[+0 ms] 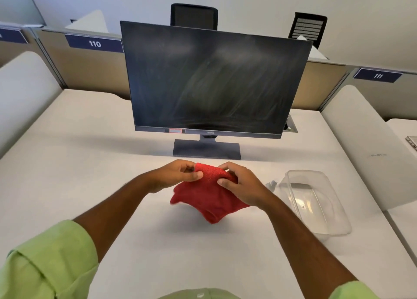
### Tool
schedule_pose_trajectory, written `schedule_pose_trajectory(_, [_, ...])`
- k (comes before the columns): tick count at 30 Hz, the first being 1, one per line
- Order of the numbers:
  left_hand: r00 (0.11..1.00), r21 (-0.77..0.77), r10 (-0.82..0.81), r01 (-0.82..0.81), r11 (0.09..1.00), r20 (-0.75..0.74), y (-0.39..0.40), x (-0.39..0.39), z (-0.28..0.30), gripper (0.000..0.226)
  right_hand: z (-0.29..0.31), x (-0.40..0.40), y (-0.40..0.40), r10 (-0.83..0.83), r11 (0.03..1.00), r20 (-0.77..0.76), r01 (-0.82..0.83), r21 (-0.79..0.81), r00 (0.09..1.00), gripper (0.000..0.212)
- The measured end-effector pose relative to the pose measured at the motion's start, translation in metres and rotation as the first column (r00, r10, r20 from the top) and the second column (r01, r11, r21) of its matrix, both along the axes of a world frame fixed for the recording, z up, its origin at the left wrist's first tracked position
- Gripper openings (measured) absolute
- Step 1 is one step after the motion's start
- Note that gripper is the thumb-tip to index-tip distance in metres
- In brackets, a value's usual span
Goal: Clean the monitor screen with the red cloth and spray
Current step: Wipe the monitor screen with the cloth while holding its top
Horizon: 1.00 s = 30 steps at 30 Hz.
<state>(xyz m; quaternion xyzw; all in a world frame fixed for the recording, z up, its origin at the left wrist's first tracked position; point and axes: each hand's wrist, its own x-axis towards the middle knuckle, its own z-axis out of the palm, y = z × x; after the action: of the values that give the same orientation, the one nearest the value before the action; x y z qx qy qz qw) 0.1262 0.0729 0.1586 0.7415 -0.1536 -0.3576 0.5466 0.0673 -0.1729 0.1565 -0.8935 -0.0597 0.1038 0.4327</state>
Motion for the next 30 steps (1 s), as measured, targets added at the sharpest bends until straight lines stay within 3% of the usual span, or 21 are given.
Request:
schedule_pose_trajectory(5, [0.982,-0.06,0.178,-0.174,0.983,0.06,-0.005,0.001,-0.003,0.033,0.008,0.003,-0.021,-0.139,0.99,-0.207,0.142,-0.003,0.968,0.032])
schedule_pose_trajectory(9, [0.955,-0.095,0.286,-0.278,0.956,0.081,-0.008,0.003,-0.004,0.025,0.001,-0.007,-0.034,-0.086,0.95,-0.295,0.168,0.263,0.951,0.034])
schedule_pose_trajectory(14, [0.902,-0.106,0.428,-0.421,0.901,0.053,-0.008,0.007,-0.001,0.031,-0.019,-0.017,-0.024,-0.13,0.69,-0.348,0.337,0.64,0.928,0.054])
schedule_pose_trajectory(18, [0.85,-0.088,0.526,-0.521,0.849,0.034,-0.007,0.007,0.0,0.031,-0.029,-0.02,-0.005,-0.168,0.645,-0.327,0.354,0.677,0.93,0.085])
schedule_pose_trajectory(21, [0.769,0.018,0.616,-0.627,0.778,0.171,-0.002,0.006,-0.003,0.034,-0.032,-0.021,0.005,-0.301,0.644,-0.274,0.406,0.648,0.913,0.103])
schedule_pose_trajectory(23, [0.703,0.101,0.639,-0.693,0.714,0.311,0.003,0.004,-0.006,0.031,-0.03,-0.019,0.009,-0.391,0.643,-0.211,0.43,0.633,0.896,0.092])
schedule_pose_trajectory(25, [0.68,0.138,0.645,-0.718,0.682,0.349,0.007,0.001,-0.008,0.034,-0.029,-0.015,0.011,-0.438,0.65,-0.154,0.43,0.627,0.886,0.06])
schedule_pose_trajectory(27, [0.684,0.159,0.652,-0.72,0.676,0.326,0.009,-0.001,-0.009,0.038,-0.03,-0.012,0.013,-0.452,0.68,-0.105,0.418,0.602,0.886,0.029])
schedule_pose_trajectory(30, [0.73,0.104,0.657,-0.68,0.726,0.191,0.013,-0.004,-0.003,0.029,-0.028,-0.011,0.016,-0.449,0.682,-0.136,0.436,0.587,0.883,0.016])
